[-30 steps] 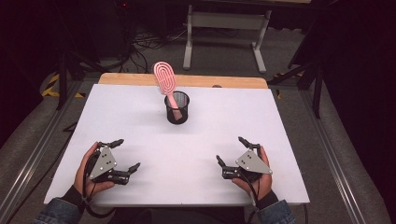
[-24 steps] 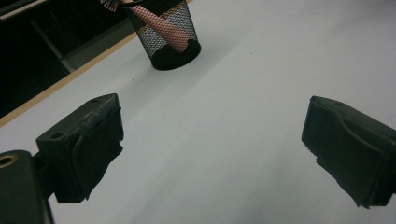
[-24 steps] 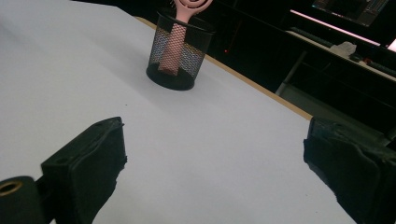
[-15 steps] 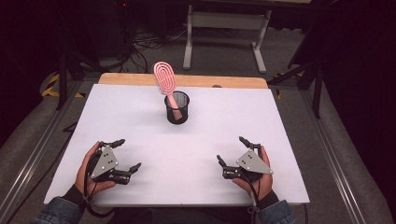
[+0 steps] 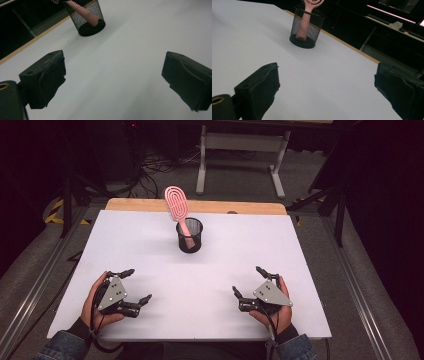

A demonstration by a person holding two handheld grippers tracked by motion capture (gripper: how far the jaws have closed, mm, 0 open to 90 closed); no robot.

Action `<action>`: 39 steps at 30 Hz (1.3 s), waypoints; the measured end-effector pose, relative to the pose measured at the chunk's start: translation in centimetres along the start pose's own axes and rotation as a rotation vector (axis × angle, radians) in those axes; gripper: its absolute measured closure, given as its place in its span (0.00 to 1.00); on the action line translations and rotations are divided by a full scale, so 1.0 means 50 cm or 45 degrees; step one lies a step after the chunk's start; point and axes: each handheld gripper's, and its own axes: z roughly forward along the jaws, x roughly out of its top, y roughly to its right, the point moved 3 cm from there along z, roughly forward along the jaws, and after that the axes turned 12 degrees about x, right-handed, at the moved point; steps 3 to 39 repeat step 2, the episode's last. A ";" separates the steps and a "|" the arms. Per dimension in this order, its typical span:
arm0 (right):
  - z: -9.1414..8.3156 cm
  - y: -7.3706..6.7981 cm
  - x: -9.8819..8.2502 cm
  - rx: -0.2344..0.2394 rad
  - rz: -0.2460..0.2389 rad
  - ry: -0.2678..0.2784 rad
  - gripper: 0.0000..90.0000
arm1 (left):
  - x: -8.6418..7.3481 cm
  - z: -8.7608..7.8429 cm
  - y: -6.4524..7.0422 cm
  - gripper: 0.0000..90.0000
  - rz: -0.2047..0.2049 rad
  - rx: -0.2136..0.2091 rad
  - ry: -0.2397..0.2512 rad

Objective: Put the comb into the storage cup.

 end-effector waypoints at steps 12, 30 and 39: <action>0.000 0.001 0.000 -0.001 0.001 0.001 0.07 | -0.001 0.002 0.000 0.07 0.004 0.001 -0.006; 0.000 0.001 0.000 -0.001 0.001 0.001 0.07 | -0.001 0.002 0.000 0.07 0.004 0.001 -0.006; 0.000 0.001 0.000 -0.001 0.001 0.001 0.07 | -0.001 0.002 0.000 0.07 0.004 0.001 -0.006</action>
